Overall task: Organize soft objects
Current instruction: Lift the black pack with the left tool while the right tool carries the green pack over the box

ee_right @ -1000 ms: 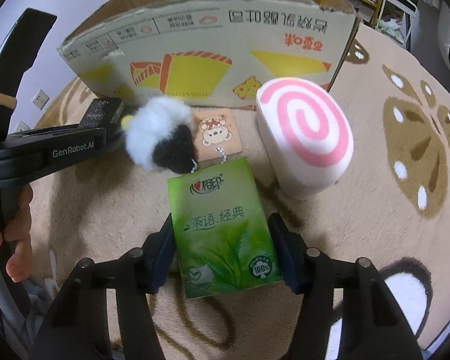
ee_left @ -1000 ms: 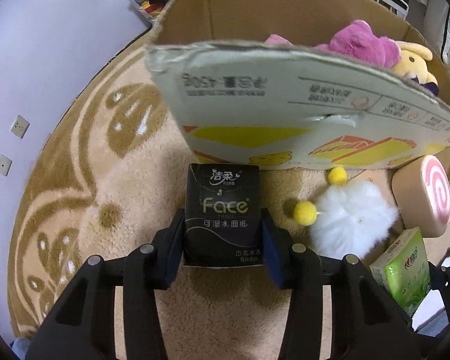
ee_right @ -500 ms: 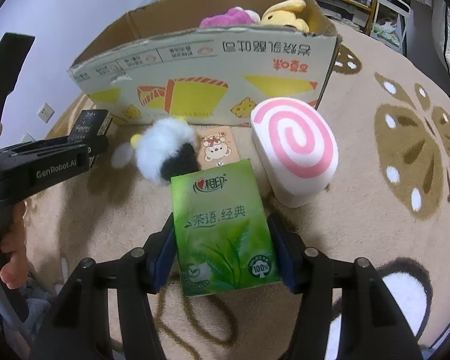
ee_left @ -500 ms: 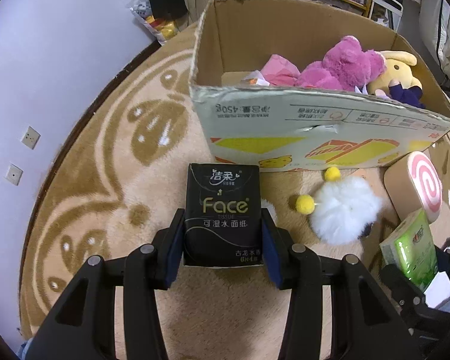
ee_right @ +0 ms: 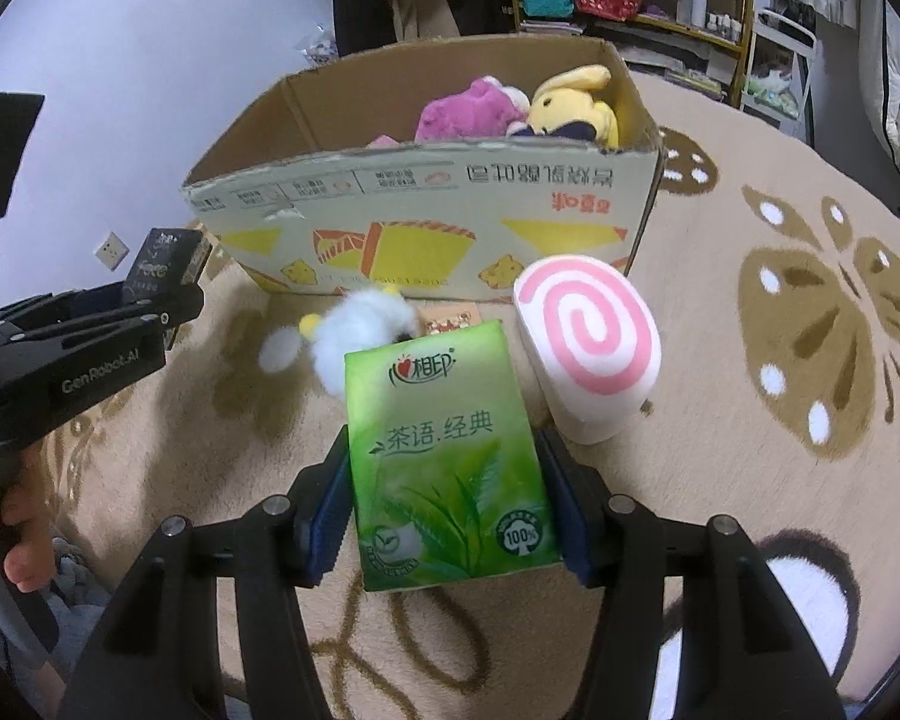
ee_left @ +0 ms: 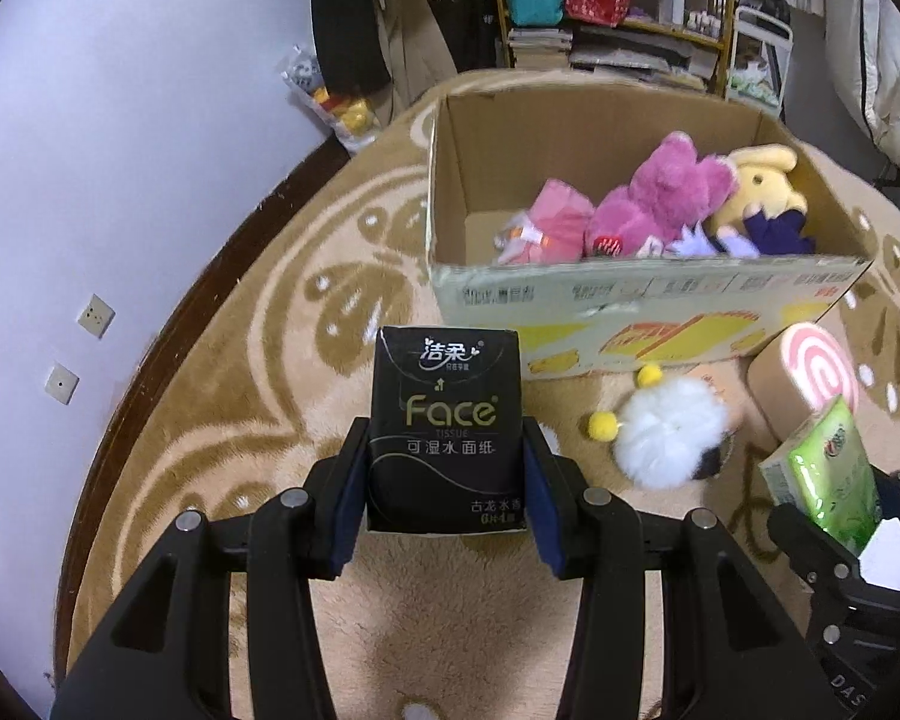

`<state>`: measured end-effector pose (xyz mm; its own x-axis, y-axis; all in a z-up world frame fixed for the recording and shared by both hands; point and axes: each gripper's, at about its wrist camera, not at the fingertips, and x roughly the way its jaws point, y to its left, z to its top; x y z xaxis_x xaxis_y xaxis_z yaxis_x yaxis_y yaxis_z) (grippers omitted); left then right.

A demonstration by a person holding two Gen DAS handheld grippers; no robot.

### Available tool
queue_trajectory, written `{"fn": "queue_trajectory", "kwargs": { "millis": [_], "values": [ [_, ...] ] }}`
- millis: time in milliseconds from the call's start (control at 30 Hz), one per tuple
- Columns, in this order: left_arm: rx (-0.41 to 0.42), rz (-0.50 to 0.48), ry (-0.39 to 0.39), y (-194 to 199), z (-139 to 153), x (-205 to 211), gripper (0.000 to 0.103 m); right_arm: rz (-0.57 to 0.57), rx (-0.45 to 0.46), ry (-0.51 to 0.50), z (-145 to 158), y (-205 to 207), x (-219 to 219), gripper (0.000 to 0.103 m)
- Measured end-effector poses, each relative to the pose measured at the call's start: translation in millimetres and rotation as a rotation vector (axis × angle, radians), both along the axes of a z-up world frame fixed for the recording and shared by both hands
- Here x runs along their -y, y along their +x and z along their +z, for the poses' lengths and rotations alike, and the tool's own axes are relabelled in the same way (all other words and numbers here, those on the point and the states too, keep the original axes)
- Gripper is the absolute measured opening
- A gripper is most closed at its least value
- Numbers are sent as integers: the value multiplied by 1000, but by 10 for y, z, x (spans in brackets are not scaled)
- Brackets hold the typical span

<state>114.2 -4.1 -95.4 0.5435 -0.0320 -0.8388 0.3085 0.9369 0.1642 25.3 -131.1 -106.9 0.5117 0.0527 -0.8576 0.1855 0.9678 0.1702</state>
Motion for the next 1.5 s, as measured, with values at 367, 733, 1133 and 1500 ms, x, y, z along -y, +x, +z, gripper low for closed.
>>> {"fn": "queue_trajectory", "kwargs": {
  "millis": [367,733,1133,1500],
  "values": [
    [97,22,-32,-26,293,-68,45,-38,152,41,282,-12,68,60],
    [139,23,-141,20,481,-128,45,-37,240,31,446,46,117,60],
    [204,6,-147,61,671,-65,45,-58,347,37,545,149,226,56],
    [271,9,-163,192,780,31,45,-49,433,69,662,286,308,56]
  ]
}}
